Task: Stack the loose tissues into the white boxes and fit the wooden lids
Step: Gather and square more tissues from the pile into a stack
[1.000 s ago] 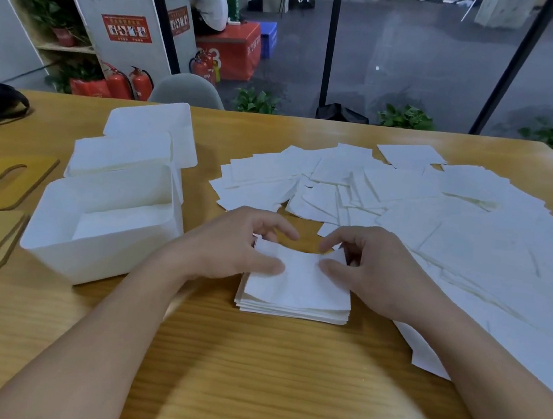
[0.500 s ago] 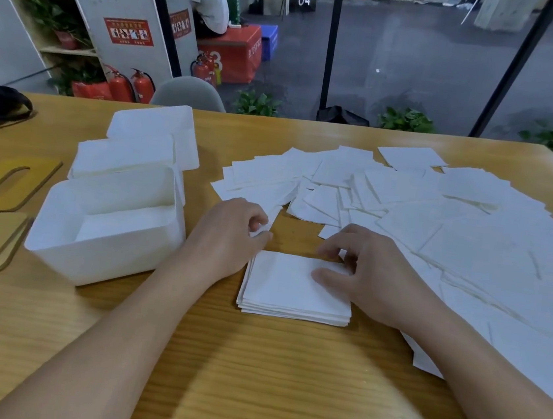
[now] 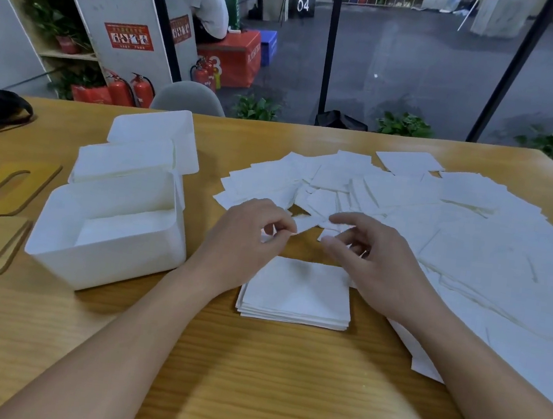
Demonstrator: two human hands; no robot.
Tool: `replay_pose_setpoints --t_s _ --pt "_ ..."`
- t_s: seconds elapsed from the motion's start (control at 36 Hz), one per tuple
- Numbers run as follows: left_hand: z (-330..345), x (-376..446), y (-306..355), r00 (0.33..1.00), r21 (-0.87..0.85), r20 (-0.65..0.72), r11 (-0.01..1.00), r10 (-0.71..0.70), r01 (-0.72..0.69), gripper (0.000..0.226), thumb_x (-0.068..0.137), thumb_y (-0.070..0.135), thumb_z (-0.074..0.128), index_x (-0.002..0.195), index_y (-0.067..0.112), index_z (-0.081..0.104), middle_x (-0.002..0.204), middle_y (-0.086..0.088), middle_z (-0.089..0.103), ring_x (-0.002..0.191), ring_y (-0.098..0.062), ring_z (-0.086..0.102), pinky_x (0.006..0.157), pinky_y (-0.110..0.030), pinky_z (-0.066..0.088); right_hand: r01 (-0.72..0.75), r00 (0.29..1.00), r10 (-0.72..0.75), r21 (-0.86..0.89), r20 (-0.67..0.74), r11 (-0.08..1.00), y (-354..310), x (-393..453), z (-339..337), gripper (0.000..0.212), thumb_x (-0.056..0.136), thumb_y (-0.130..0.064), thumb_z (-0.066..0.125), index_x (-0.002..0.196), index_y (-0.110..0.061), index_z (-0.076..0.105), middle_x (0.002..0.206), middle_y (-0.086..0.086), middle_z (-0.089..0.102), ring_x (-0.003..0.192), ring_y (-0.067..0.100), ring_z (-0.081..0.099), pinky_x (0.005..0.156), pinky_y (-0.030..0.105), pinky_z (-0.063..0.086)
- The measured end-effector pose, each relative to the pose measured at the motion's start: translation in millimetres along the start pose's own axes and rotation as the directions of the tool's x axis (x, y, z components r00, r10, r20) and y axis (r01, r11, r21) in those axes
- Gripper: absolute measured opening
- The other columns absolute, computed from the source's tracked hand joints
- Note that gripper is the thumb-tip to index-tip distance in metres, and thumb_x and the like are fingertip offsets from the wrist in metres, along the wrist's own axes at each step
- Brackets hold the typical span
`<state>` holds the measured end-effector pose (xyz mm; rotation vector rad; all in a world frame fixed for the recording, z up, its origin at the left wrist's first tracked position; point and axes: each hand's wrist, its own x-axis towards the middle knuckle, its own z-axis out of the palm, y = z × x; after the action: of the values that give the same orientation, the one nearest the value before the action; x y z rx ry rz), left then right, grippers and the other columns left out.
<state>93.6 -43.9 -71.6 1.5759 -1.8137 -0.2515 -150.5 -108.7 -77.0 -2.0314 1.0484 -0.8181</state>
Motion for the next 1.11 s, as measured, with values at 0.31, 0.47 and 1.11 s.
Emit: replay_pose_setpoints --t_s 0.31,0.47,1.11 --pt "7 -3 3 0.973 -0.2 0.119 0.965 0.197 -0.171 0.012 0.102 0.028 0.079 0.11 0.035 0.084 0.109 0.018 0.072 0.121 -0.018 0.063 0.1 -0.024 0.048 -0.246 0.969 0.233 0.414 0.081 0.876 -8 -1 -12 0.031 0.105 -0.029 0.073 0.135 -0.033 0.066 0.085 0.01 0.079 0.066 0.021 0.068 0.068 0.033 0.056" --pt "10 2 -6 0.998 -0.202 0.051 0.979 -0.025 0.035 0.03 0.109 0.056 0.06 0.134 0.045 0.072 0.135 0.031 0.067 0.136 -0.002 0.057 0.11 -0.034 0.048 -0.137 0.99 0.134 0.387 0.034 0.912 -7 0 -10 0.045 0.098 -0.005 0.073 0.132 -0.034 0.073 0.099 0.004 0.08 0.073 0.025 0.075 0.067 0.034 0.061" --pt "-22 0 -12 0.917 -0.115 0.375 0.974 -0.138 0.193 0.053 0.093 0.043 0.08 0.136 0.066 0.059 0.089 0.024 0.073 0.062 0.01 0.058 0.068 -0.025 0.042 -0.009 0.985 0.017 -0.05 0.17 0.999 5 -1 -7 0.014 0.098 -0.033 0.076 0.108 -0.042 0.075 0.058 -0.013 0.053 0.051 0.006 0.047 0.053 0.016 0.039"
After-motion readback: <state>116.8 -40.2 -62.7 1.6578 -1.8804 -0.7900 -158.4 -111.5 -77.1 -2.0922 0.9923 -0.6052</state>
